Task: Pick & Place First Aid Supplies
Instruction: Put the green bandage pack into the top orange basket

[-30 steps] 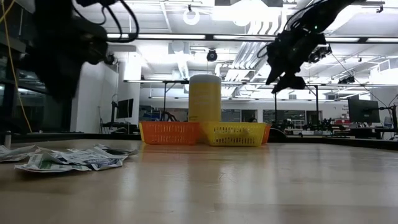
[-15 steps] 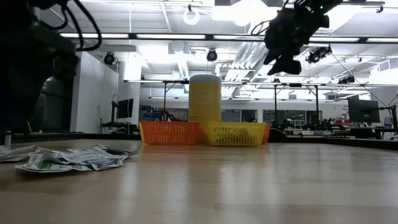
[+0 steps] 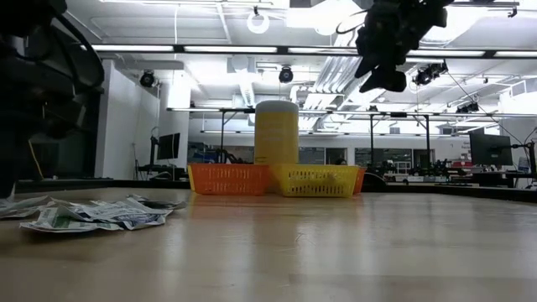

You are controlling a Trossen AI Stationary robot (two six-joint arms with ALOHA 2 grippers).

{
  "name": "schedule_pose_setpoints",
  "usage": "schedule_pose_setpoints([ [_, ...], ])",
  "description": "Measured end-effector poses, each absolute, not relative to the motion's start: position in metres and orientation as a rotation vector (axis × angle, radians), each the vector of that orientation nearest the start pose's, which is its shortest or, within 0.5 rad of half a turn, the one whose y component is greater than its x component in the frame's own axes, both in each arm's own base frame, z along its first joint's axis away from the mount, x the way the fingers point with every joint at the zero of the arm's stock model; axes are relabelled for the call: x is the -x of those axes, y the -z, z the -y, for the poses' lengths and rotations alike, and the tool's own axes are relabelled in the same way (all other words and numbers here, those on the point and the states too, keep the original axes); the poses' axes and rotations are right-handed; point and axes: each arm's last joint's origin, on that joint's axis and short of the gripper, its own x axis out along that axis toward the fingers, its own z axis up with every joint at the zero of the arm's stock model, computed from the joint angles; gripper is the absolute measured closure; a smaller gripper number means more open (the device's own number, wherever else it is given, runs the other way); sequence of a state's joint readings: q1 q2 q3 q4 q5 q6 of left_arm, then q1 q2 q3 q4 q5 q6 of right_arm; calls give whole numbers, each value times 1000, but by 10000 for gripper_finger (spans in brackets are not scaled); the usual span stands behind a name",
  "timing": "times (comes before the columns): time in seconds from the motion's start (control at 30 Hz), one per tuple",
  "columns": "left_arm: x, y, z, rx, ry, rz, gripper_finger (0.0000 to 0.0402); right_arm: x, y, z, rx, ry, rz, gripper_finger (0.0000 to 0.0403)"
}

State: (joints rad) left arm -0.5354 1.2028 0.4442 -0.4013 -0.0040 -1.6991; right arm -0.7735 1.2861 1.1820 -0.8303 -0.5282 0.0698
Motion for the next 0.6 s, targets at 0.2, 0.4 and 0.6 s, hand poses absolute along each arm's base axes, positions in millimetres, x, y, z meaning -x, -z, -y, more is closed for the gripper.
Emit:
schedule_pose_setpoints([
  [0.2, -152, -130, 97, 1188, -548, -1158, 247, -193, -316, 161, -629, 244, -748, 205],
  [0.4, -158, -131, 101, 1227, -474, -1135, 247, -193, -316, 160, -635, 242, -749, 205],
  [0.6, -158, -130, 102, 1231, -478, -1139, 253, -193, -316, 160, -642, 245, -749, 206],
])
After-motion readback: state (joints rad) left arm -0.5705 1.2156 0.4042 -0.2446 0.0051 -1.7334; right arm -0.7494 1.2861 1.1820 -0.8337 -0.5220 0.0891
